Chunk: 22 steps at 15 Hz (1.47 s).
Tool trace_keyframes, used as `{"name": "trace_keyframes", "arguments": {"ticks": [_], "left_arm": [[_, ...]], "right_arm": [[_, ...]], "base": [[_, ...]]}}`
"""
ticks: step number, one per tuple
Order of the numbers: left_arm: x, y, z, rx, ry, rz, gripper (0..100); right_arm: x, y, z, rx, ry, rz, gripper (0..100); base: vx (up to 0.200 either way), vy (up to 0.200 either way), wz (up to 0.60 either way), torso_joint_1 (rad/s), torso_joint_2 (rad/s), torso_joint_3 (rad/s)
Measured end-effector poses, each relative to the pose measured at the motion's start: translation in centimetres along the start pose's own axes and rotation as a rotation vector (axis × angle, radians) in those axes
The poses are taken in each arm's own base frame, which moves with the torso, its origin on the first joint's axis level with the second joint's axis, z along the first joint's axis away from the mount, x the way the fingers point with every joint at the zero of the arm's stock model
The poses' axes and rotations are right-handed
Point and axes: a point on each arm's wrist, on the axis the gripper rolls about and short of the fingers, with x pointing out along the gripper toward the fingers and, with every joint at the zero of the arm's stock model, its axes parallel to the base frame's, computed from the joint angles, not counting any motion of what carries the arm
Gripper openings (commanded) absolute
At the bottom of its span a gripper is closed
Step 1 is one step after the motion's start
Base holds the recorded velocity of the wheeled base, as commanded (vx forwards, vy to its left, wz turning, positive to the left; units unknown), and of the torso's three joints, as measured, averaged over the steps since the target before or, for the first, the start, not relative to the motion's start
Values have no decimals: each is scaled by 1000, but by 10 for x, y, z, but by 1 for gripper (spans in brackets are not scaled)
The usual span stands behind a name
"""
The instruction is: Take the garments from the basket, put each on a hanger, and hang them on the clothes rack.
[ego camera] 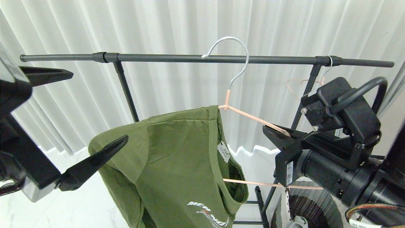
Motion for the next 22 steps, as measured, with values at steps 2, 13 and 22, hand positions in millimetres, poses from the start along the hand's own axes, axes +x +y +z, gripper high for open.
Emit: {"name": "trace_keyframes", "arguments": {"ticks": [2, 13, 22], "left_arm": [[5, -3, 4, -4, -31, -23, 100], [45, -26, 11, 18, 3, -46, 100], [48, -32, 3, 35, 35, -55, 100]], "right_arm": [[-2, 2, 1, -18, -6, 11, 0], [-20, 17, 3, -146, -89, 92, 0], [-28, 20, 0, -174, -105, 124, 0]], "base": [[0, 0, 0, 0, 0, 0], [0, 0, 0, 0, 0, 0], [0, 0, 0, 0, 0, 0]]}}
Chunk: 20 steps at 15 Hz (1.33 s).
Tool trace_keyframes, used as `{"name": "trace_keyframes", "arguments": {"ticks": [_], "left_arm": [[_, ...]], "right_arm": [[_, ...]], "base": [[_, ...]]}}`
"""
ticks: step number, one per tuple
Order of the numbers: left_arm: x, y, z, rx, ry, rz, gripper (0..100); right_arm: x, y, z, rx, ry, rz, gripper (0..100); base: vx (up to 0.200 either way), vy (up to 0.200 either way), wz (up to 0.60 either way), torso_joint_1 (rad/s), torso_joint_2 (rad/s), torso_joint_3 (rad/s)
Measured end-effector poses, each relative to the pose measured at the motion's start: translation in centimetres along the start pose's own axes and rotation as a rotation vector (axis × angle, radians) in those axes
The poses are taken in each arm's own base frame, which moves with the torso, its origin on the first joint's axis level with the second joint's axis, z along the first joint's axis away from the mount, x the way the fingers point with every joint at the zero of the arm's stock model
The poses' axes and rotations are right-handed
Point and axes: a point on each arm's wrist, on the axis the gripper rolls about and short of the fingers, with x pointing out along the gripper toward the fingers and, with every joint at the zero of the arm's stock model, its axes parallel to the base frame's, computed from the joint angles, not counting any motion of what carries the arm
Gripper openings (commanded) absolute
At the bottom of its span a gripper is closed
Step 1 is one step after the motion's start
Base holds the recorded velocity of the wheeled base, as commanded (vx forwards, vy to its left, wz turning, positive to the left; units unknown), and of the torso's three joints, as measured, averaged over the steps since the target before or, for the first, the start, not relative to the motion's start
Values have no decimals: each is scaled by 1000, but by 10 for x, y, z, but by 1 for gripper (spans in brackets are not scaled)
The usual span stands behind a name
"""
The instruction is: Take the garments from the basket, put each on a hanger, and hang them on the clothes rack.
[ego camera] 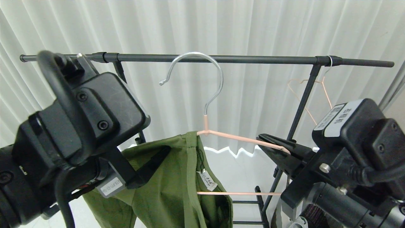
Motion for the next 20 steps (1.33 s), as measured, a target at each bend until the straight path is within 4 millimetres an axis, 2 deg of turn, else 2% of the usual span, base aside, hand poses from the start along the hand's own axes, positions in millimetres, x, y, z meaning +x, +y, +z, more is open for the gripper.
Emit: {"name": "trace_keyframes", "arguments": {"ticks": [1, 2, 12, 13, 16, 20], "left_arm": [[1, 1, -1, -1, 9, 5, 100], [2, 2, -3, -4, 19, 13, 0], [4, 3, -6, -8, 33, 19, 0], [4, 2, -7, -7, 35, 18, 0], [5, 0, -12, 4, 78, 41, 0], [3, 6, -17, -44, 117, 169, 0]], "right_arm": [[0, 0, 1, 7, -11, -1, 0], [-1, 1, 4, 17, -28, 1, 0], [-5, 8, 3, 19, -36, 35, 0], [-5, 8, 3, 19, -36, 35, 100], [-5, 8, 1, 15, -31, 33, 100], [-8, 8, -3, 7, -20, 34, 100]], "base": [[0, 0, 0, 0, 0, 0], [0, 0, 0, 0, 0, 0], [0, 0, 0, 0, 0, 0], [0, 0, 0, 0, 0, 0], [0, 0, 0, 0, 0, 0], [0, 0, 0, 0, 0, 0]]}}
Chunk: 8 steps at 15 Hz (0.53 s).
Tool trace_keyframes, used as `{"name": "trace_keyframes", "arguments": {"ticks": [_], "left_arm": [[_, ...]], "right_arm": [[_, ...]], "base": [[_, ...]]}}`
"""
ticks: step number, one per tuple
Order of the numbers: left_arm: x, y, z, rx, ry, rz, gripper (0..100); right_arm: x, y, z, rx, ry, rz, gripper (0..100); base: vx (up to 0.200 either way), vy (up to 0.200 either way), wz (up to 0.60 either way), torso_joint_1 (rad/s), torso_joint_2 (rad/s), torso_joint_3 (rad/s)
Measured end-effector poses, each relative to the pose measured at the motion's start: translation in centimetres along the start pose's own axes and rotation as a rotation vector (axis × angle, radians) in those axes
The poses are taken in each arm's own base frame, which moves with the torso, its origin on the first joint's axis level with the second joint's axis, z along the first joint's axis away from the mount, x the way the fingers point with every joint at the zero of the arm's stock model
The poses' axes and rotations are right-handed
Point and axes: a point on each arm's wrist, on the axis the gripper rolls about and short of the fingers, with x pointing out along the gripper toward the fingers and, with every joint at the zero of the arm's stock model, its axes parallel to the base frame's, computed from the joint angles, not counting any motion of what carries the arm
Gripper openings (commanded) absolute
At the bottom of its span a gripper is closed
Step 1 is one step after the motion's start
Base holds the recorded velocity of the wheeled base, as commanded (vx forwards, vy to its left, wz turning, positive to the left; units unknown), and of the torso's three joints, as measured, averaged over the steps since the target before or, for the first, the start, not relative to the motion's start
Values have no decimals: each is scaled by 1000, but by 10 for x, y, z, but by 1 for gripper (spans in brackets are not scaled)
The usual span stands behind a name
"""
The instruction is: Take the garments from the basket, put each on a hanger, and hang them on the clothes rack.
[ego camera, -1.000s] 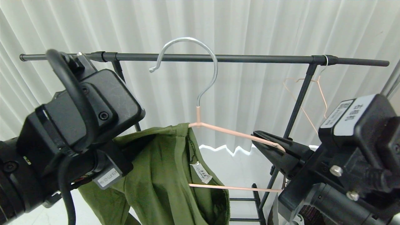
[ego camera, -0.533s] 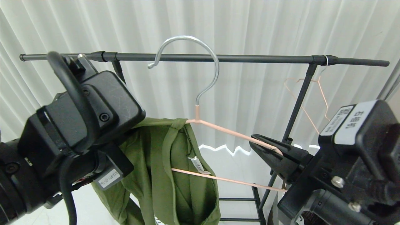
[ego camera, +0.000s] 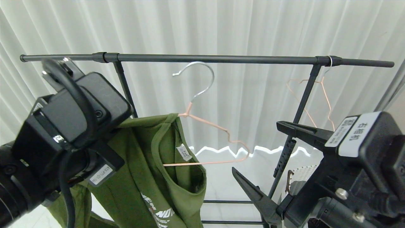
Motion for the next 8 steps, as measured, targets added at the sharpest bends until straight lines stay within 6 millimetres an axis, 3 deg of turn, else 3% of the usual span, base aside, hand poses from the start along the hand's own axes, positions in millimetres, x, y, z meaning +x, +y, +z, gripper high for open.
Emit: {"name": "trace_keyframes", "arguments": {"ticks": [4, 8], "left_arm": [[5, -2, -3, -93, -48, 79, 0], [13, -6, 2, -202, -140, 156, 0]], "right_arm": [[-1, 1, -6, 18, 16, 9, 100], [1, 6, -18, 168, 63, 17, 100]], "base": [[0, 0, 0, 0, 0, 0], [0, 0, 0, 0, 0, 0]]}}
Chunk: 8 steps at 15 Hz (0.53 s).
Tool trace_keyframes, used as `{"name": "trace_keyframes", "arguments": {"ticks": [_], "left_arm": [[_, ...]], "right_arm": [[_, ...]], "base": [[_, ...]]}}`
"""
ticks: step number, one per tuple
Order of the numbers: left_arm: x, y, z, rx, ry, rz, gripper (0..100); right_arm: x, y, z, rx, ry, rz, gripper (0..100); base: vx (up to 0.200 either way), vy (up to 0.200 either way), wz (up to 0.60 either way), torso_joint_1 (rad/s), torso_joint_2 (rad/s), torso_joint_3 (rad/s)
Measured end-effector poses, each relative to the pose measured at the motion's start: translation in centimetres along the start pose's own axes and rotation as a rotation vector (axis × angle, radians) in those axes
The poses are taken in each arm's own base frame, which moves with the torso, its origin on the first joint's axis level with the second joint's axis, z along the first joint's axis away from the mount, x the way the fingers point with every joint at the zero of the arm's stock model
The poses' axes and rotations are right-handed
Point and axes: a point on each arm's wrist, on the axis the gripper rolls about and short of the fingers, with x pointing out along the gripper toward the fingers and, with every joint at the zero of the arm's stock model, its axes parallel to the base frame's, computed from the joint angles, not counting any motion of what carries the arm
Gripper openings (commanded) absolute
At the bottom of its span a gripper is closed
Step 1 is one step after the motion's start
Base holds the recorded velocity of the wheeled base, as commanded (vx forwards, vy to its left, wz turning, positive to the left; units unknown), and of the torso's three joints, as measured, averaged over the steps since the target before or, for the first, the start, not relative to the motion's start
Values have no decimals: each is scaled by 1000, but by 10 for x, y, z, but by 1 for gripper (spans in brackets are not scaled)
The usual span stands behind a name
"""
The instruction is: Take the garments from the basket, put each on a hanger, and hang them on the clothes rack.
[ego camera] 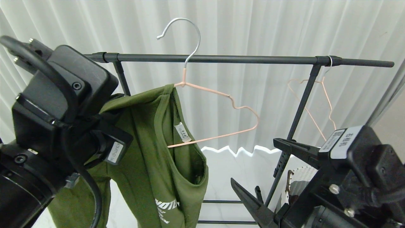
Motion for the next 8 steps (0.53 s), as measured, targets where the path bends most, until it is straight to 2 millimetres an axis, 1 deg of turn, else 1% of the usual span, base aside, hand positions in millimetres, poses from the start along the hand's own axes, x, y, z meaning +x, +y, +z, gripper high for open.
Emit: {"name": "trace_keyframes", "arguments": {"ticks": [2, 4, 6, 8], "left_arm": [[4, -5, 2, -29, -16, 10, 0], [9, -8, 6, -68, -51, 30, 0], [11, -14, 8, -67, -76, 1, 0], [12, -16, 8, -57, -98, -29, 0]], "right_arm": [[6, 4, -6, 38, 24, 0, 100], [17, 8, -14, 76, 60, -12, 100], [35, 6, -23, 102, 94, -55, 100], [56, -2, -28, 121, 115, -122, 100]], "base": [[0, 0, 0, 0, 0, 0], [0, 0, 0, 0, 0, 0], [0, 0, 0, 0, 0, 0], [0, 0, 0, 0, 0, 0]]}}
